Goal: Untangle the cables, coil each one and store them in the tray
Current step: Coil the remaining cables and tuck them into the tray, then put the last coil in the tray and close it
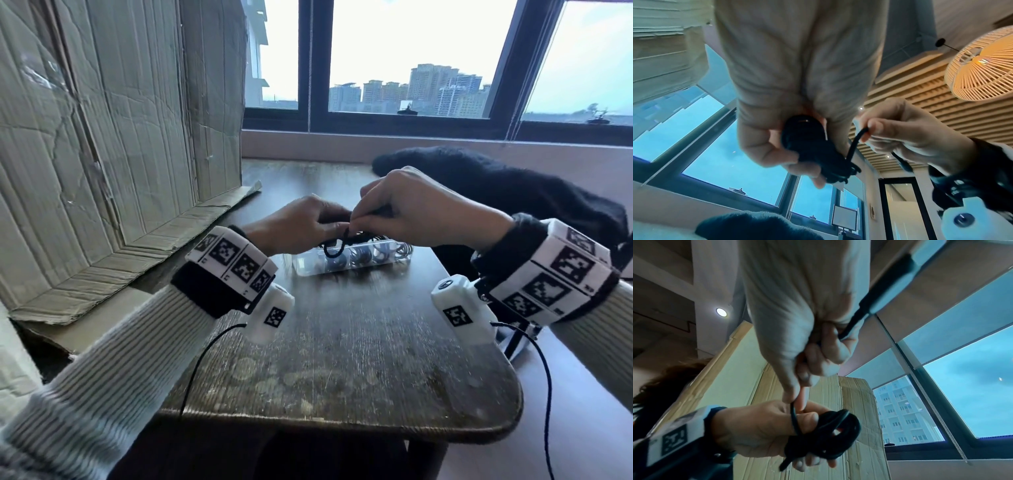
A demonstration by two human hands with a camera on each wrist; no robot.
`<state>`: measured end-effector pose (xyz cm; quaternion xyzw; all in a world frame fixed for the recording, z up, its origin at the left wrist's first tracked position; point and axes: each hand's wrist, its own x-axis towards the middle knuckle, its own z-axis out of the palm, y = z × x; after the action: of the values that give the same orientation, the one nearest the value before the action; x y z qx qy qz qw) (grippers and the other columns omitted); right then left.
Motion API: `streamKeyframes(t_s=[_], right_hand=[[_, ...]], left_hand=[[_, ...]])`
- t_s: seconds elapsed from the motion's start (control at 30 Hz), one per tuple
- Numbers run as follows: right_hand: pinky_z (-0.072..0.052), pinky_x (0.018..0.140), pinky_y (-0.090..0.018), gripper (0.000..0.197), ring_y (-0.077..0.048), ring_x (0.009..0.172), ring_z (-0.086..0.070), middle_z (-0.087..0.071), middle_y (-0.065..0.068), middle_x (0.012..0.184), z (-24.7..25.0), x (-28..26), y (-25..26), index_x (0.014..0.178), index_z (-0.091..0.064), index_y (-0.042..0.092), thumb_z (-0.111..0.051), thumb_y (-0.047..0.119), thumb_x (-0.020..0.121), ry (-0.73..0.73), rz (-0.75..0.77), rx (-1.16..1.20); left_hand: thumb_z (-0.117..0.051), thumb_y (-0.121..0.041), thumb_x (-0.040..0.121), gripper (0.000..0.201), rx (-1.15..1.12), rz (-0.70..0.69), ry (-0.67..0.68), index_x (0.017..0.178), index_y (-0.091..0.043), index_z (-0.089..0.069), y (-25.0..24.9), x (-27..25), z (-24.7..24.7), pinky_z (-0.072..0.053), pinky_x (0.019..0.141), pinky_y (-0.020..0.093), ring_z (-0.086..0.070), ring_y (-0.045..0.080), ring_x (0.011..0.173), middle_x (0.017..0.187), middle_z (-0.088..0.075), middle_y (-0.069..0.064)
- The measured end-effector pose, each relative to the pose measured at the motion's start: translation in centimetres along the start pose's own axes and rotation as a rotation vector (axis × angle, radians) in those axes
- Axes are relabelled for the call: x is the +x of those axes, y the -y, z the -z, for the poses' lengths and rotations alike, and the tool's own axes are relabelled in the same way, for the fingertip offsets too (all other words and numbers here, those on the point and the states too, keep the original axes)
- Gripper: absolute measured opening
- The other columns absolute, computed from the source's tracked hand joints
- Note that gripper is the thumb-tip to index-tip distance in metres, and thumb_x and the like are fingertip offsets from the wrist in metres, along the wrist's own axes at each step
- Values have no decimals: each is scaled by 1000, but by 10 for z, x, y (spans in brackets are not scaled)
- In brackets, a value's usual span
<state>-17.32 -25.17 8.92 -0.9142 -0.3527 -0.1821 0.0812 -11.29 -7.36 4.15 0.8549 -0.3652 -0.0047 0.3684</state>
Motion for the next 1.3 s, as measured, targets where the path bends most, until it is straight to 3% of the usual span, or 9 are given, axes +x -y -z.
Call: streamKeyframes(t_s=[0.2, 0.4, 0.57, 0.67, 0.77, 0.87, 1.0, 1.1, 1.3], right_hand=[[-38, 59, -20, 11, -12, 56, -50, -61, 6, 59, 0, 4, -17, 72, -79, 18, -82, 29, 71, -154, -90, 249], [-39, 58, -31, 14, -29, 61, -51, -64, -6, 65, -15, 2, -30, 75, -80, 17, -84, 29, 69, -256, -150, 384], [-40, 59, -32, 11, -27, 59, -48, -63, -7, 65, -22, 1, -34, 73, -79, 20, -84, 29, 69, -249, -150, 416], [-39, 57, -31, 12, -21, 55, -46, -64, 3, 65, -27, -1, -40, 75, -79, 17, -84, 27, 69, -232, -169, 451], [-44, 59, -29, 25, -15, 56, -52, -68, 0, 67, -28, -2, -47, 74, -75, 11, -81, 35, 66, -272, -242, 550], [-40, 50, -14, 23, -1, 46, -47, -60, 10, 53, -28, -1, -46, 75, -72, 8, -74, 30, 76, -295, -292, 618], [-30, 37, -12, 26, -1, 37, -35, -46, 11, 44, -44, -2, -48, 80, -66, 2, -53, 16, 98, -275, -346, 699], [-28, 44, -13, 28, -2, 41, -32, -40, 14, 44, -58, -5, -49, 84, -68, 6, -45, 11, 101, -212, -330, 566], [-32, 57, -25, 18, -25, 62, -51, -53, 6, 67, -65, -4, -22, 95, -59, 9, -44, 17, 100, -71, -232, 48]], left_hand=[[-47, -16, 99, 29, -46, -59, 153, 121, -6, -61, -3, -5, -9, -50, 81, 33, -57, 30, 92, 108, -56, 18], [-43, -26, 83, 51, -334, 7, 112, 112, 15, -53, -5, -10, -15, -37, 63, 27, -44, 27, 80, 96, -53, 29], [-62, -12, 91, 33, 7, -136, 187, 121, 1, -56, -6, -13, -16, -44, 60, 18, -48, 6, 70, 93, -43, -1], [-62, -10, 90, 36, 93, -197, 178, 124, 1, -53, -7, -16, -8, -49, 67, 35, -53, 20, 73, 96, -51, 8], [-55, -8, 93, 41, 70, -229, 174, 133, -6, -47, -12, -19, -3, -48, 88, 40, -59, 27, 102, 116, -61, 13], [-50, -2, 95, 49, 14, -280, 101, 142, -10, -38, -13, -19, -1, -43, 100, 20, -54, 9, 118, 130, -57, 3], [-50, -2, 95, 46, -115, -266, -27, 139, -7, -38, -11, -17, 2, -49, 98, 37, -59, 20, 113, 127, -59, 11], [-45, 2, 96, 40, -246, -242, -176, 136, -6, -40, -15, -11, 5, -51, 90, 24, -61, 16, 101, 118, -60, 10], [-53, -16, 96, 46, 211, -36, -352, 140, -10, -43, 5, 7, -5, -26, 94, 8, -44, 15, 110, 127, -42, 10]])
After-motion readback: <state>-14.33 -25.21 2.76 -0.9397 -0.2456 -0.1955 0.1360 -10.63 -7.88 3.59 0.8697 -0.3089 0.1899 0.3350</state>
